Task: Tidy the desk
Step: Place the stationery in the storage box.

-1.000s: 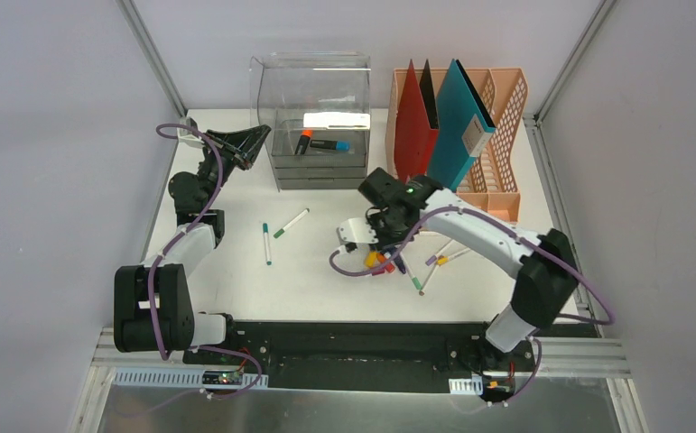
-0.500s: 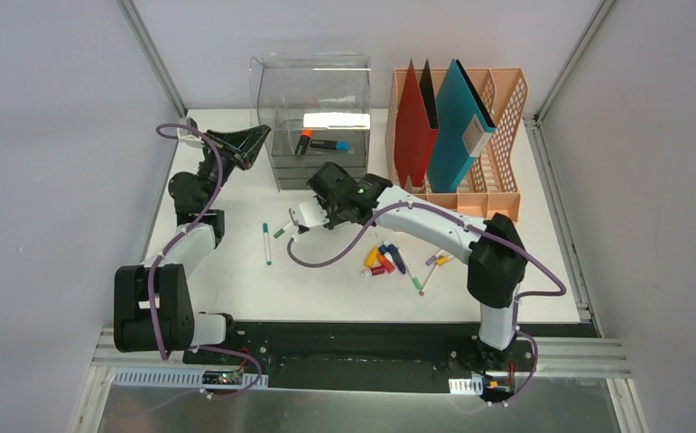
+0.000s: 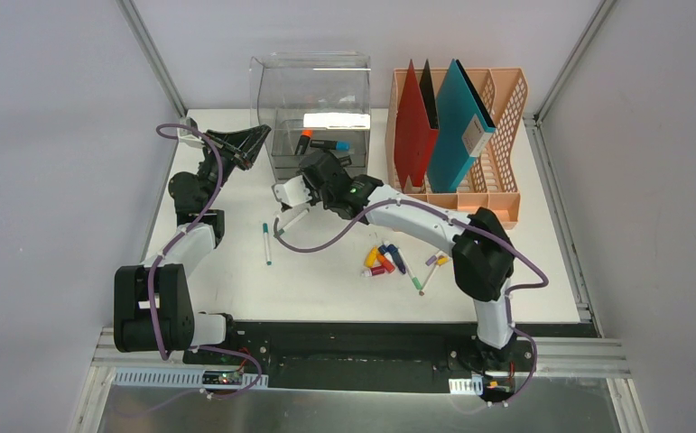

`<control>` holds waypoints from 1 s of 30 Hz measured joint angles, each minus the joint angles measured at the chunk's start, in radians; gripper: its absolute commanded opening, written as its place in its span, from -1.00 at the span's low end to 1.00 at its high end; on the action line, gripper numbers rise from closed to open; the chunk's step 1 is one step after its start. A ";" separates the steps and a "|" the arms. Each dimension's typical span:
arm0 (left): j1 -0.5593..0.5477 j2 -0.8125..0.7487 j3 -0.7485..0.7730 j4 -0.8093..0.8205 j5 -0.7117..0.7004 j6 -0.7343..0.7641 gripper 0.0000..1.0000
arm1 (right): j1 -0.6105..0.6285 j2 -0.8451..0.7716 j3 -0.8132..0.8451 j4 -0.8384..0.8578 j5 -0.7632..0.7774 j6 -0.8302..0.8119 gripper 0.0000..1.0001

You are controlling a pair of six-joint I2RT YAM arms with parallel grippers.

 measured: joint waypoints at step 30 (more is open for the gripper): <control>0.000 0.003 0.000 0.000 0.000 -0.015 -1.00 | -0.088 0.139 -0.040 0.603 0.071 -0.137 0.81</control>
